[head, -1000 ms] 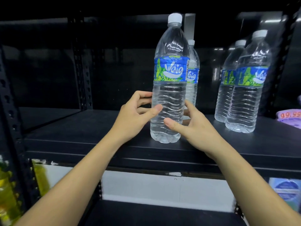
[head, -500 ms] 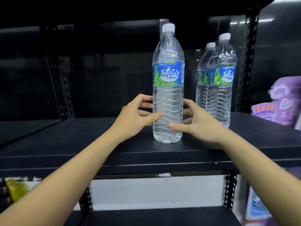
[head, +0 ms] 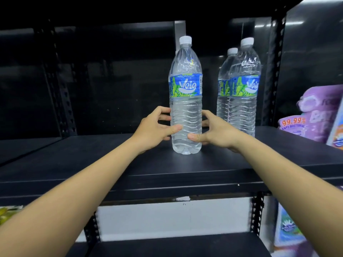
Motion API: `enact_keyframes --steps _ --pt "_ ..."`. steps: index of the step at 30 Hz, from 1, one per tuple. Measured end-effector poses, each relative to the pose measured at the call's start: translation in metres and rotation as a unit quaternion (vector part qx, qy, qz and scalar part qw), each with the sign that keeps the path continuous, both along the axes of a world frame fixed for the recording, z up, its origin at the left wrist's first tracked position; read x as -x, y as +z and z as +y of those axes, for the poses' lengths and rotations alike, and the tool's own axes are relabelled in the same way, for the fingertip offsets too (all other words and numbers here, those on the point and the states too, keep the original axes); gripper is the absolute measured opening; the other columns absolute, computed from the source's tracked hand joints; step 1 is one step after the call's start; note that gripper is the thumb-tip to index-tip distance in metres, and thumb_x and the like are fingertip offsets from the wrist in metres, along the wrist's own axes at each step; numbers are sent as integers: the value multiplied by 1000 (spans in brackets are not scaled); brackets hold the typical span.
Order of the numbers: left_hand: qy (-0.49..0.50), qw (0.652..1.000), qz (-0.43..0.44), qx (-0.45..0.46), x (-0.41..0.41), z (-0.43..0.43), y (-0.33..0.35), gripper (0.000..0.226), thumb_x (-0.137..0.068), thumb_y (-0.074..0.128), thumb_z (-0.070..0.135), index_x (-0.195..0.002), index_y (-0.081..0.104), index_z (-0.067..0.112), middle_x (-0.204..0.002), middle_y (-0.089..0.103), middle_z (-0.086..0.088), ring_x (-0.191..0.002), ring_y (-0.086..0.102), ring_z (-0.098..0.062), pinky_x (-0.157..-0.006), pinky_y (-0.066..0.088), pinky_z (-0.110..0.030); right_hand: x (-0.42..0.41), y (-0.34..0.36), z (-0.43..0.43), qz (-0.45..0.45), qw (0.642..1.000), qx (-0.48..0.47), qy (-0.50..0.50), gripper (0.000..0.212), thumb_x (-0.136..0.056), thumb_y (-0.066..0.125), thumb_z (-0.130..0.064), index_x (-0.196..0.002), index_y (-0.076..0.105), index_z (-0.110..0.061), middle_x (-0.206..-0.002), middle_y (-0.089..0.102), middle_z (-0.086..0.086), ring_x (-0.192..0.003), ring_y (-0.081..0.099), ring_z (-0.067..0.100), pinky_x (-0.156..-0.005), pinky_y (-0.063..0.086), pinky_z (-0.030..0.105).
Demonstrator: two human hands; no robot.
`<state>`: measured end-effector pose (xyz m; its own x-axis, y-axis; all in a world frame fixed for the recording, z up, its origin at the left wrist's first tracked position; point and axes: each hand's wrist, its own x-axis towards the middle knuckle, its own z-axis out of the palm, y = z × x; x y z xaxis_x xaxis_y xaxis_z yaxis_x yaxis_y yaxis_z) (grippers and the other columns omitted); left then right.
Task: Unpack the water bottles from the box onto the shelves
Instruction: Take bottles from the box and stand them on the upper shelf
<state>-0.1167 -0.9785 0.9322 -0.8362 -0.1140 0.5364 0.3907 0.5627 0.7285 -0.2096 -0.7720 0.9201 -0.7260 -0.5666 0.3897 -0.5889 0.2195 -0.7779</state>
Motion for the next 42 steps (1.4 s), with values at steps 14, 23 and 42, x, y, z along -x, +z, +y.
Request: enact_keyframes --steps 14,23,42 --pt "44 996 29 75 20 -12 -26 64 -93 75 28 -149 44 29 -131 63 11 -89 73 -2 -71 62 -25 24 -8 -21 15 1000 24 -11 93 -75 91 -27 -152 40 -32 -121 71 -5 -117 68 15 -103 55 49" --pt "94 981 22 170 24 -14 -30 81 -91 74 29 -156 26 30 -141 59 6 -82 74 -8 -97 55 -39 14 -14 -30 114 990 32 -78 107 -80 88 -29 -163 20 -27 -133 64 -11 -108 71 16 -103 54 38" --pt "120 974 90 171 22 -5 -30 103 -84 81 27 -160 12 39 -154 40 6 -121 61 -20 -99 48 -36 2 -18 -34 226 965 -23 -129 117 -88 81 -27 -164 -8 -28 -155 49 -1 -129 60 22 -112 45 37"
